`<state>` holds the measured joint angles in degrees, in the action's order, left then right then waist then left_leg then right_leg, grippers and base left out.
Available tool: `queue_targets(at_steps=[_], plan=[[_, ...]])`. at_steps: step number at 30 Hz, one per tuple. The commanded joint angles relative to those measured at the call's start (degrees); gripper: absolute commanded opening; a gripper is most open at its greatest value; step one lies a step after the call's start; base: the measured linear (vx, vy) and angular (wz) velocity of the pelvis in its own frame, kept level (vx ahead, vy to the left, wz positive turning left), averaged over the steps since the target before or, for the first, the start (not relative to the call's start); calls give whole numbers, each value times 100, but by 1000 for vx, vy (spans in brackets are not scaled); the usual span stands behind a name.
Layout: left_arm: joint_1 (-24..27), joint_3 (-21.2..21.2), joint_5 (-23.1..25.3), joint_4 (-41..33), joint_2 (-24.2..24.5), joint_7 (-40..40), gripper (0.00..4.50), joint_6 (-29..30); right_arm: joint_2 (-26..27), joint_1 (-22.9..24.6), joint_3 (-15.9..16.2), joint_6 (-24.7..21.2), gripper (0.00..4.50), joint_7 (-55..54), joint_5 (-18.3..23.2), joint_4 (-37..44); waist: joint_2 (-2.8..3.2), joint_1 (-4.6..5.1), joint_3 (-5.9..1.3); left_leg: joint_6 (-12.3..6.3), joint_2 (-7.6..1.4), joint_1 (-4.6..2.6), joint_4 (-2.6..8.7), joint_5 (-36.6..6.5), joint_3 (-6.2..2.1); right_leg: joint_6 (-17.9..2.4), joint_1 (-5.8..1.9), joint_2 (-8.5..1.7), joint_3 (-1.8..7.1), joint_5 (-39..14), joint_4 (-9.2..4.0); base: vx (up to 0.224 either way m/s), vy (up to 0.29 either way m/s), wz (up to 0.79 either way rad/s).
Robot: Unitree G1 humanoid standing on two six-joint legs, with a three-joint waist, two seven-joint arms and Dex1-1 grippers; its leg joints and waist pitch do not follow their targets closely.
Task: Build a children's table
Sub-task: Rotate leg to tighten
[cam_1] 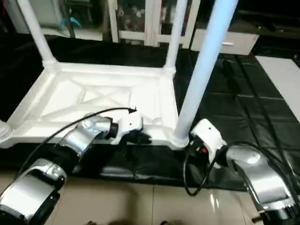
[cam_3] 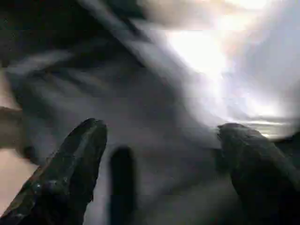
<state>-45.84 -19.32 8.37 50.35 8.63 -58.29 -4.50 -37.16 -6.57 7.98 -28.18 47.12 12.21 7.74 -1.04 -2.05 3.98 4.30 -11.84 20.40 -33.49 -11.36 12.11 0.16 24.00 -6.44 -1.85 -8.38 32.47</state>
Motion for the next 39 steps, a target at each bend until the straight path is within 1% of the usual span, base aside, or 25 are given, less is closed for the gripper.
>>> queue_targets(at_steps=[1,2,3,4,5,6,8,9,10,11,12,15,17,19,21,24,26,27,28,29,32,33,36,37,39], plan=[[-73,296,-310,-143,-119,258,55,214,0,65,151,-13,404,129,140,272,-102,28,-331,-356,-108,75,465,-1527,-129,-828,-297,-109,76,-1909,-329,0,0,0],[-59,296,-322,-179,-114,188,55,264,-23,96,145,-24,404,124,132,293,-50,31,-329,-340,-106,92,476,-1508,-144,-832,-302,-115,65,-1951,-322,0,0,0],[-22,294,-334,-231,-100,84,65,268,-63,153,118,-39,404,129,127,340,-46,13,-357,-386,-121,-17,425,-1476,-94,-943,-217,-121,84,-1809,-374,0,0,0],[16,315,-365,-283,-88,4,81,263,-99,211,74,-61,404,139,137,397,-65,18,-387,-497,-112,11,388,-1141,-88,-1148,-250,-95,91,-1178,-296,0,0,0],[68,374,-450,-375,-59,-101,96,289,-136,283,-8,-102,404,153,167,487,-76,7,-374,-640,-102,45,370,-938,-69,-1242,-257,-78,86,-856,-268,0,0,0],[98,400,-499,-443,-35,-173,101,316,-153,312,-45,-122,404,160,185,528,-57,-6,-378,-684,-98,35,360,-882,-64,-1286,-255,-82,87,-768,-252,0,0,0],[171,485,-689,-703,53,-347,109,478,-176,375,-86,-168,404,186,224,656,-71,-23,-413,-847,-91,66,311,-533,-64,-1446,-284,-85,89,-253,-166,0,0,0],[171,485,-689,-703,53,-347,118,478,-176,375,-86,-168,404,186,224,656,-69,-26,-410,-888,-91,64,303,-482,-58,-1494,-274,-79,90,-137,-152,0,0,0],[281,519,-912,-1100,196,-730,130,770,-150,394,-65,-173,404,190,252,753,-78,-36,-397,-927,-98,77,305,-422,-58,-1565,-288,-97,91,-46,-125,0,0,0],[300,522,-944,-1166,220,-802,140,823,-143,392,-56,-173,404,186,257,766,-75,-35,-383,-945,-93,87,305,-442,-49,-1580,-273,-89,92,-92,-135,0,0,0],[387,479,-1070,-1444,349,-1104,144,1102,-110,374,-27,-163,404,161,262,783,-64,-35,-372,-930,-99,61,306,-580,-42,-1590,-255,-86,88,-283,-155,0,0,0],[642,294,-1387,-2201,761,-1943,163,1817,-33,313,32,-163,404,110,278,794,-41,-17,-331,-736,-117,61,366,-810,-57,-1512,-256,-87,88,-809,-186,0,0,0],[735,261,-1461,-2436,945,-2138,183,2025,-21,292,50,-176,404,107,290,808,-27,3,-320,-546,-125,13,384,-1073,-53,-1404,-229,-77,101,-1135,-219,0,0,0],[798,284,-1502,-2589,1055,-2168,199,2128,-16,283,66,-180,404,111,292,822,-30,10,-313,-448,-117,12,398,-1178,-57,-1311,-224,-65,99,-1318,-241,0,0,0],[880,332,-1606,-2827,1136,-2155,224,2280,-5,289,76,-199,404,123,271,849,-11,6,-323,-379,-121,-9,398,-1174,-57,-1299,-215,-62,107,-1244,-229,0,0,0],[950,280,-1496,-2972,1238,-2091,229,2354,7,298,112,-207,404,141,246,874,-15,1,-342,-412,-115,7,383,-972,-60,-1334,-241,-59,108,-926,-189,0,0,0],[970,135,-1118,-2900,1314,-1805,255,2268,30,288,129,-205,404,134,220,866,-23,8,-349,-463,-101,24,370,-856,-58,-1328,-256,-56,106,-788,-175,0,0,0],[970,135,-1118,-2900,1314,-1805,262,2268,30,288,129,-205,404,134,220,866,-26,20,-350,-493,-98,31,363,-833,-57,-1301,-260,-53,105,-769,-179,0,0,0],[919,78,-821,-2700,1301,-1407,266,2147,42,273,142,-194,404,118,196,849,-23,16,-357,-511,-96,32,356,-789,-59,-1292,-264,-57,106,-759,-177,0,0,0],[867,92,-712,-2587,1270,-1132,270,2143,45,269,147,-186,404,110,184,843,-24,16,-359,-511,-90,35,346,-805,-61,-1270,-266,-55,104,-780,-178,0,0,0],[740,155,-599,-2359,1185,-652,304,2119,44,267,150,-176,404,97,166,836,-26,3,-353,-487,-90,28,354,-844,-57,-1269,-255,-60,106,-903,-195,0,0,0],[653,174,-513,-2219,1133,-338,304,2059,45,266,145,-172,404,89,161,830,-30,1,-352,-453,-91,26,352,-942,-61,-1259,-253,-59,104,-1009,-202,0,0,0],[510,229,-364,-1975,1014,199,334,1964,52,264,142,-176,404,67,147,831,-38,0,-337,-381,-87,37,363,-1145,-76,-1101,-245,-60,97,-1358,-245,0,0,0],[436,269,-285,-1820,917,488,345,1878,54,266,139,-176,404,59,140,827,-48,15,-334,-360,-67,64,361,-1187,-82,-1009,-251,-49,91,-1488,-260,0,0,0],[311,438,-305,-1490,645,1007,350,1688,50,274,133,-158,404,47,117,801,-61,20,-345,-350,-64,74,351,-1176,-87,-946,-253,-53,86,-1537,-267,0,0,0]])
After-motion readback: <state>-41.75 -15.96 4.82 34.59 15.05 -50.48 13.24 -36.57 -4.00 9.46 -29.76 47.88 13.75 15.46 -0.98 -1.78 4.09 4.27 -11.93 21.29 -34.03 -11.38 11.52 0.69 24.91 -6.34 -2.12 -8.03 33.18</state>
